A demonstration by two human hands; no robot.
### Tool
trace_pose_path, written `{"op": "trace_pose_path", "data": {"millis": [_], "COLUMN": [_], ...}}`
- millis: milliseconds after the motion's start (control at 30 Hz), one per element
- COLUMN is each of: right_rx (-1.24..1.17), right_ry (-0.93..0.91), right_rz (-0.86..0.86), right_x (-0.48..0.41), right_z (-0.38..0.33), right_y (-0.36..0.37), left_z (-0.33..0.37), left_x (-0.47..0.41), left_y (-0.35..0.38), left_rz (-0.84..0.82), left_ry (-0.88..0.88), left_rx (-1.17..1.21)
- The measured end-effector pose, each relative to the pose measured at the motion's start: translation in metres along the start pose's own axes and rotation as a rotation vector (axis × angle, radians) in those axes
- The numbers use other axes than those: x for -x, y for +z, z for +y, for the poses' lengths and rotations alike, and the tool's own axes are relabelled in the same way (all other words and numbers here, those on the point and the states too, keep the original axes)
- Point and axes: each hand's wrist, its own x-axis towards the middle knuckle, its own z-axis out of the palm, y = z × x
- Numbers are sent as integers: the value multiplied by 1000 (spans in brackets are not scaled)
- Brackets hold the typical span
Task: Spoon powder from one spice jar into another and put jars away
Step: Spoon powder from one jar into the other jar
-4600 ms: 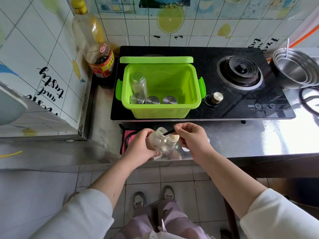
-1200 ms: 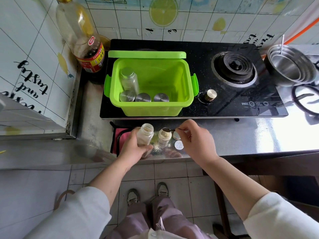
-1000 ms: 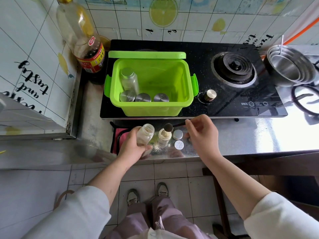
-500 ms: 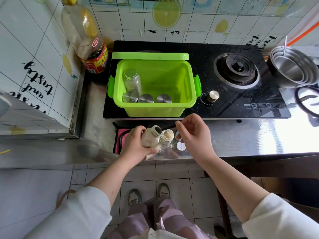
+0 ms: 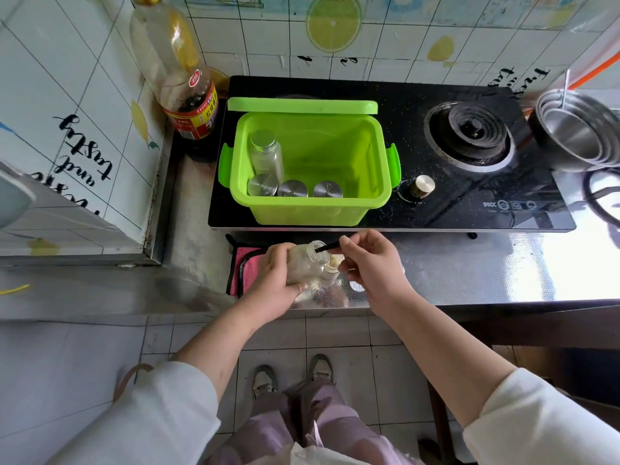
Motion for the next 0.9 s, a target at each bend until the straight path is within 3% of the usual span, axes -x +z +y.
{"op": "trace_pose_path", "data": {"millis": [300, 567, 900], "right_rx": [-79, -157, -216], "right_ry": [146, 226, 258], "right_rz": [-1, 44, 86], "right_x": [2, 2, -2], "right_z": [4, 9, 9], "right_y": [-2, -5, -13], "left_z": [-3, -3, -16], "left_x": [4, 5, -3], "left_y": [-4, -5, -4], "left_rz": [164, 197, 198], "left_ry": [34, 104, 57], "left_rx": [-38, -140, -130]}}
